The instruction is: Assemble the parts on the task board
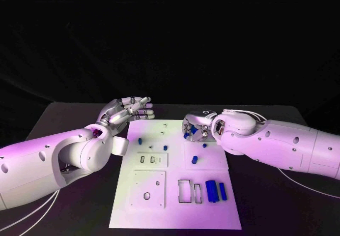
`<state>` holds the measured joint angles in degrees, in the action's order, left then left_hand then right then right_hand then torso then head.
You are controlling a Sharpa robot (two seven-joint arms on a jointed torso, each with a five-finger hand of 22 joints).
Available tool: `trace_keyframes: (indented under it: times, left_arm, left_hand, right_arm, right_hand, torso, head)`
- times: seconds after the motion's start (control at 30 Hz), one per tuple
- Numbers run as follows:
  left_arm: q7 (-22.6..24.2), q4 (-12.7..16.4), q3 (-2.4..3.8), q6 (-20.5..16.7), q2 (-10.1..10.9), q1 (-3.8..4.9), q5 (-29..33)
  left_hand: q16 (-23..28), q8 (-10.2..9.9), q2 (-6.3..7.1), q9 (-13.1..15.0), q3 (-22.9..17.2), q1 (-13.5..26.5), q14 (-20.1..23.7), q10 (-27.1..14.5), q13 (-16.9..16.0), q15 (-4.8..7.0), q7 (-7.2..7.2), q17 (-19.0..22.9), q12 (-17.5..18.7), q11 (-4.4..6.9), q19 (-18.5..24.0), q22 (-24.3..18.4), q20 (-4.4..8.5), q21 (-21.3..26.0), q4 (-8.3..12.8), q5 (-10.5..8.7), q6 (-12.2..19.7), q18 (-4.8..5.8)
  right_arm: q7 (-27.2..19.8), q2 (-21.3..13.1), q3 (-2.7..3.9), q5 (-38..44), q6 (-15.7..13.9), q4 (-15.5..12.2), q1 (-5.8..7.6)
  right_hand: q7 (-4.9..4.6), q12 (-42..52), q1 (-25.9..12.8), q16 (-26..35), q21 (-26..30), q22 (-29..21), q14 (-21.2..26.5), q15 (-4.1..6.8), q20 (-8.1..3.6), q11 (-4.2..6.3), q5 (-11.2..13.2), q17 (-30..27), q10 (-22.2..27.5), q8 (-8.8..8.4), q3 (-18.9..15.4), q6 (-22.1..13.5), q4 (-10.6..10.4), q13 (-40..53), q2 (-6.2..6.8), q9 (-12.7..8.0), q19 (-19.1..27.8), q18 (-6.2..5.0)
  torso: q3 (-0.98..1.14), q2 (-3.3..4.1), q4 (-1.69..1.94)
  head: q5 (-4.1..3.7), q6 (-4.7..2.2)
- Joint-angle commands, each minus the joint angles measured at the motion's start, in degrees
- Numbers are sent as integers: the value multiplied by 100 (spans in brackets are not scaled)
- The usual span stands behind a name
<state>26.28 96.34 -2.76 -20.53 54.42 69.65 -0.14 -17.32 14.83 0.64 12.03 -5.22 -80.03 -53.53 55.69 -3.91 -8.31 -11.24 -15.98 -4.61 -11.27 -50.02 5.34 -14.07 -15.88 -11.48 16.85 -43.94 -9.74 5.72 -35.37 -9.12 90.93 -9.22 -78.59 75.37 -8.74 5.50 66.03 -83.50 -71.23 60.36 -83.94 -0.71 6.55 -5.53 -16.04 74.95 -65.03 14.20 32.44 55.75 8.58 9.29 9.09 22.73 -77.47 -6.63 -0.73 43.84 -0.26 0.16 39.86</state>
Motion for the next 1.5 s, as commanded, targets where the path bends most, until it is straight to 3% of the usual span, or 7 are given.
trace_keyframes:
  times: [0.03, 0.1, 0.47, 0.93, 1.07, 1.3, 1.5]
  left_arm:
    - [-27, 4, 6, 133, -4, 9, 17]
    - [-41, 2, 6, 143, -4, 9, 17]
    - [-85, -31, 6, 141, 6, 10, 17]
    - [-70, -47, 6, 152, 37, 10, 17]
    - [-52, -40, 6, 145, 46, 10, 18]
    - [-39, -18, 11, 148, 64, 17, 19]
    - [-43, -11, 15, 145, 71, 31, 68]
  left_hand:
    - [-32, -21, -6, -9, 3, 70, 40, -47, -4, -17, -218, -16, 35, 7, 27, -6, -14, 29, -26, -35, 52, -33]
    - [-37, -23, -5, -10, 8, 74, 43, -53, -4, -18, -220, -20, 38, 5, 27, -7, -15, 30, -29, -43, 58, -33]
    - [-60, -41, -9, -17, 21, 69, 69, -97, -1, -24, -234, -44, 56, -7, 23, -11, -21, 31, -23, -74, 101, -34]
    - [-65, -50, -19, -21, 23, 63, 93, -119, -1, -31, -242, -53, 62, -15, 28, -15, -25, 36, -19, -86, 124, -32]
    - [-65, -50, -26, -21, 21, 55, 110, -125, -2, -35, -243, -57, 61, -17, 34, -18, -27, 40, -13, -86, 129, -30]
    - [-64, -49, -31, -21, 20, 51, 125, -128, -3, -38, -245, -60, 60, -18, 41, -21, -29, 45, -10, -87, 132, -28]
    - [-64, -49, -31, -21, 20, 51, 125, -128, -3, -38, -245, -60, 60, -18, 41, -21, -29, 45, -10, -87, 132, -28]
  right_arm:
    - [3, 8, -15, 4, -117, -6, -30]
    - [28, 1, -15, 4, -232, -13, -31]
    - [59, -13, -15, 152, -653, -78, -34]
    - [383, 76, 1, 307, -1672, -194, -12]
    - [425, 202, 3, 314, -1776, -102, -6]
    - [499, 474, 5, 311, -1912, 119, -29]
    - [476, 690, 6, 240, -1964, 342, -94]
  right_hand:
    - [25, 66, 50, -38, -60, 58, -337, 12, -2, 31, 52, 115, -77, 67, 65, 108, -27, 31, -85, 63, -19, 86]
    - [55, 94, 132, -59, -100, 114, -339, 38, -27, 58, 347, 135, -121, 120, 177, 156, -40, 48, -151, 145, -17, 92]
    - [167, 248, 439, -125, -263, 364, -353, 162, -135, 214, 615, 210, -538, 458, 533, 459, 34, 172, -276, 573, -44, 118]
    - [162, 179, 384, -145, -310, 447, -358, 158, -146, 201, 490, 233, -518, 465, 621, 389, 37, 207, -131, 713, -45, 131]
    - [162, 174, 374, -147, -316, 457, -359, 157, -145, 199, 482, 236, -515, 464, 626, 385, 29, 209, -126, 720, -47, 133]
    - [162, 159, 352, -147, -308, 446, -357, 154, -141, 197, 454, 230, -509, 458, 644, 370, 8, 214, -116, 739, -35, 129]
    - [161, 151, 344, -150, -307, 446, -358, 152, -140, 195, 438, 235, -505, 454, 654, 361, 0, 217, -111, 748, -32, 128]
  torso:
    - [0, 9, -8]
    - [0, 11, -9]
    - [-1, 26, -2]
    - [-16, 41, 1]
    - [-7, 63, 14]
    - [-27, 79, 16]
    - [-29, 96, 10]
  head:
    - [-2, 3]
    - [-2, 2]
    - [-7, -12]
    - [2, -97]
    - [2, -114]
    - [-52, -140]
    - [-9, -122]
